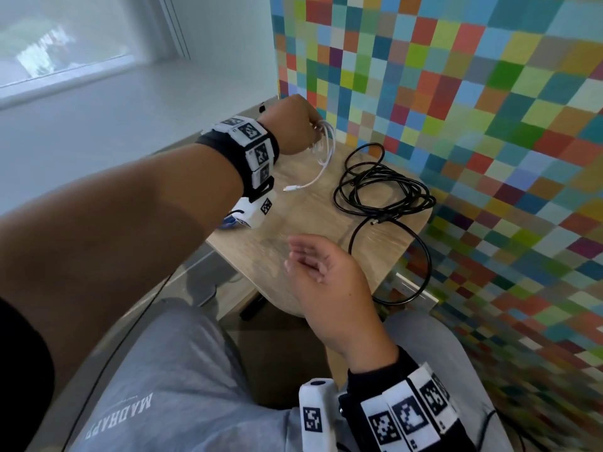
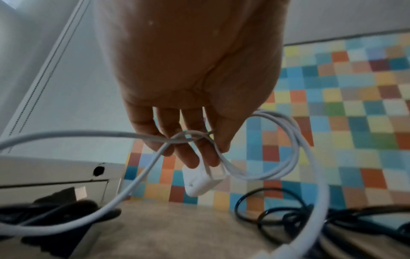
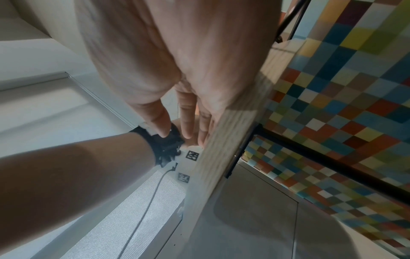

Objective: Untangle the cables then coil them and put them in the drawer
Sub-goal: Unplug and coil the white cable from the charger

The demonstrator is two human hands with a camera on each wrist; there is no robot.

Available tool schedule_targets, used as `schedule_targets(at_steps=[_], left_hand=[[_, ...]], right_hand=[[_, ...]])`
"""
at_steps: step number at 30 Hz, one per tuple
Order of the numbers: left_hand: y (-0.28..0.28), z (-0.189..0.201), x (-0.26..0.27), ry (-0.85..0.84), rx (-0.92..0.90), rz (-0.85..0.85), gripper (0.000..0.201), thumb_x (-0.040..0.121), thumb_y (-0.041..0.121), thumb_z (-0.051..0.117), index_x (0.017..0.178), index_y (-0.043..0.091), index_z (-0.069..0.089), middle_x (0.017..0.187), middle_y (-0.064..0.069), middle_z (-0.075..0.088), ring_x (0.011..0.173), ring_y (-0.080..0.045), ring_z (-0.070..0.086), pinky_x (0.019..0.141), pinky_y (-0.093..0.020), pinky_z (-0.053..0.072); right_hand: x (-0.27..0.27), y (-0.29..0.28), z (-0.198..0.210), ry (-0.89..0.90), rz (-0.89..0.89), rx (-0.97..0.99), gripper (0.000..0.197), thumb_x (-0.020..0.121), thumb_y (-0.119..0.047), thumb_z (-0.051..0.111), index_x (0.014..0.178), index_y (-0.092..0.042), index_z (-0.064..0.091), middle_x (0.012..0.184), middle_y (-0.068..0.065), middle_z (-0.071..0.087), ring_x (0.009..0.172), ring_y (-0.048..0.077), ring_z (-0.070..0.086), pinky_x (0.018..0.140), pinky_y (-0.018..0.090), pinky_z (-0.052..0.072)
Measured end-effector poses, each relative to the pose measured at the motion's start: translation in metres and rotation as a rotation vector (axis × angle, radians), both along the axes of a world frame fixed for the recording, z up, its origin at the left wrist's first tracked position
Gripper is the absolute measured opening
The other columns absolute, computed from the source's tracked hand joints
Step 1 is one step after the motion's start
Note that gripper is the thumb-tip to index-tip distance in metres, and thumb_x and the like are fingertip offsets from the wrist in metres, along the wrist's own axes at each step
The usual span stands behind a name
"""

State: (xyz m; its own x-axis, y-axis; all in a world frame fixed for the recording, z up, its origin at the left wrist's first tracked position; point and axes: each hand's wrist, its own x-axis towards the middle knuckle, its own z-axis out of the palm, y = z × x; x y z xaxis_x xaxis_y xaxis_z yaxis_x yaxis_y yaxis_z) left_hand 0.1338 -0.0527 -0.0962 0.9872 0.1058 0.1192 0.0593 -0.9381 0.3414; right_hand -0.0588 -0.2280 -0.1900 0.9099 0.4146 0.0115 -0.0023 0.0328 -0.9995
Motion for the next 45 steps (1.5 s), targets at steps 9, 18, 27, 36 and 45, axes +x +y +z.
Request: schedule_targets(at_steps=[9, 18, 27, 36, 45], left_hand=[[0.007, 0.029, -0.126, -0.15, -0.45, -0.201, 0.028, 0.095, 0.014, 0.071, 0.116, 0.03, 0.078, 0.104, 0.009, 0.078, 0.096, -0.01, 0.074, 0.095, -0.037, 0.059], [-0.007, -0.012, -0.249, -0.062, -0.792, -0.28, 0.057, 0.092, -0.017, 0.061, 0.132, 0.024, 0.068, 0.114, 0.006, 0.077, 0.107, -0.011, 0.073, 0.096, -0.033, 0.057], [-0.017, -0.043, -0.274, -0.131, -0.965, -0.228, 0.054, 0.091, -0.014, 0.064, 0.133, 0.019, 0.066, 0.112, 0.005, 0.078, 0.105, -0.011, 0.074, 0.093, -0.024, 0.056], [-0.007, -0.048, -0.271, -0.327, -0.831, 0.154, 0.013, 0.091, 0.019, 0.078, 0.096, 0.03, 0.078, 0.083, 0.01, 0.077, 0.076, -0.011, 0.074, 0.073, -0.041, 0.063], [-0.001, -0.048, -0.278, -0.302, -0.786, 0.054, 0.024, 0.094, 0.015, 0.071, 0.108, 0.033, 0.078, 0.105, 0.014, 0.069, 0.101, -0.008, 0.069, 0.091, -0.041, 0.058]], right_hand=[[0.001, 0.0, -0.001, -0.055, -0.134, -0.015, 0.017, 0.098, -0.014, 0.069, 0.109, -0.026, 0.068, 0.109, -0.008, 0.072, 0.103, 0.001, 0.068, 0.093, 0.026, 0.057], [-0.019, 0.006, 0.014, 0.078, -0.071, 0.344, 0.06, 0.092, -0.038, 0.069, 0.146, -0.036, 0.045, 0.135, 0.006, 0.068, 0.119, 0.027, 0.07, 0.098, 0.047, 0.056], [-0.031, 0.009, 0.023, 0.168, -0.116, 0.333, 0.063, 0.079, -0.035, 0.078, 0.138, -0.029, 0.056, 0.114, 0.018, 0.075, 0.1, 0.035, 0.076, 0.086, 0.052, 0.061], [-0.026, -0.006, 0.023, -0.029, -0.052, 0.327, 0.044, 0.089, -0.063, 0.062, 0.095, -0.021, 0.076, 0.085, 0.007, 0.066, 0.079, 0.023, 0.064, 0.073, 0.034, 0.056], [-0.029, -0.007, 0.018, -0.198, -0.06, 0.169, 0.016, 0.082, -0.018, 0.074, 0.098, -0.014, 0.076, 0.089, 0.01, 0.078, 0.084, 0.022, 0.075, 0.079, 0.032, 0.062]])
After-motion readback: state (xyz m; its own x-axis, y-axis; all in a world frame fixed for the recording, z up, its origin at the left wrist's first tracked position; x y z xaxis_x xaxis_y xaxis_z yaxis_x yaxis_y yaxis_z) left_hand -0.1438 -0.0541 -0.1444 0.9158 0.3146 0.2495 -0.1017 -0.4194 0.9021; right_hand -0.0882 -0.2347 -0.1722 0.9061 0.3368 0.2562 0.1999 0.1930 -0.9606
